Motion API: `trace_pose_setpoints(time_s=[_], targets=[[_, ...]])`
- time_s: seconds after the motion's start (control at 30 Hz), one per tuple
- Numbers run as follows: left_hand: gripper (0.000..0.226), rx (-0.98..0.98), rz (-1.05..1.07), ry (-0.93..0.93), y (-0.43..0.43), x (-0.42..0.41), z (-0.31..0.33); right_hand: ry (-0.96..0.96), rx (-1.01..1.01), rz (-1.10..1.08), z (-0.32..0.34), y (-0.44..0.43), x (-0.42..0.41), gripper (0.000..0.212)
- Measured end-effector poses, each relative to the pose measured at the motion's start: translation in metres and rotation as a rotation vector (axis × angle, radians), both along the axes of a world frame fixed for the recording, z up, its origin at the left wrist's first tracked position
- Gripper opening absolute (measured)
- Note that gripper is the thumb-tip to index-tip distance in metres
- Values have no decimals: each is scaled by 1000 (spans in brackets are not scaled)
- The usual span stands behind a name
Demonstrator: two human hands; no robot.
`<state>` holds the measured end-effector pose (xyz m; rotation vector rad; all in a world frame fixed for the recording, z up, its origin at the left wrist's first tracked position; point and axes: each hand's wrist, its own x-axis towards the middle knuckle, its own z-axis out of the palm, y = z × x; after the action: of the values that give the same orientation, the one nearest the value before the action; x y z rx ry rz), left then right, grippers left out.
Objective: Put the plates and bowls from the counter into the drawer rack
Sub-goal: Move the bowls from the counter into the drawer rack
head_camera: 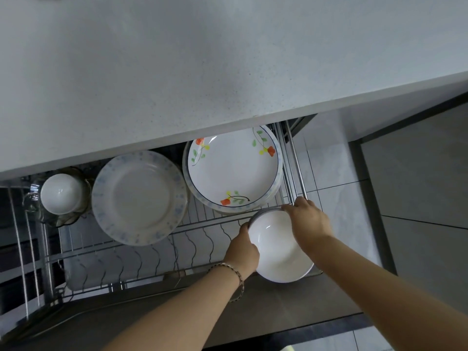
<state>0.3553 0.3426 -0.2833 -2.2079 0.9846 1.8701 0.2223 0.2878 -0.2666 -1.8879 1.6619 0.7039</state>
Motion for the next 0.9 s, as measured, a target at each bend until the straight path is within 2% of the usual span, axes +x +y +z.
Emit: trace_pose_setpoints(time_s=[0.1,0.23,0.3,0.37,0.43,0.53,0.63,0.8,0.9], targets=[[56,-26,-21,-31,3,-1,4,7,-1,24,-2,1,0,51],[57,17,-36,29,1,4,3,61,3,72,0,3,6,47],[57,35,-109,36,-1,10,8,95,7,94,5,3,10,47],[57,15,-186,9,-2,19,17,119,-1,119,14,2,15,50],[47,-56,-180,0,-5,34,30,102,-8,123,29,-1,25,49],[32,-188,-124,-28,-13,72,59,1,32,100,65,-17,52,37],[19,-298,22,-25,-28,123,100,-142,124,26,109,-38,92,35],[30,-482,235,-86,-71,230,169,-397,21,-46,176,-86,183,32],[19,-568,321,-116,-99,296,200,-607,-9,-278,199,-124,246,41]])
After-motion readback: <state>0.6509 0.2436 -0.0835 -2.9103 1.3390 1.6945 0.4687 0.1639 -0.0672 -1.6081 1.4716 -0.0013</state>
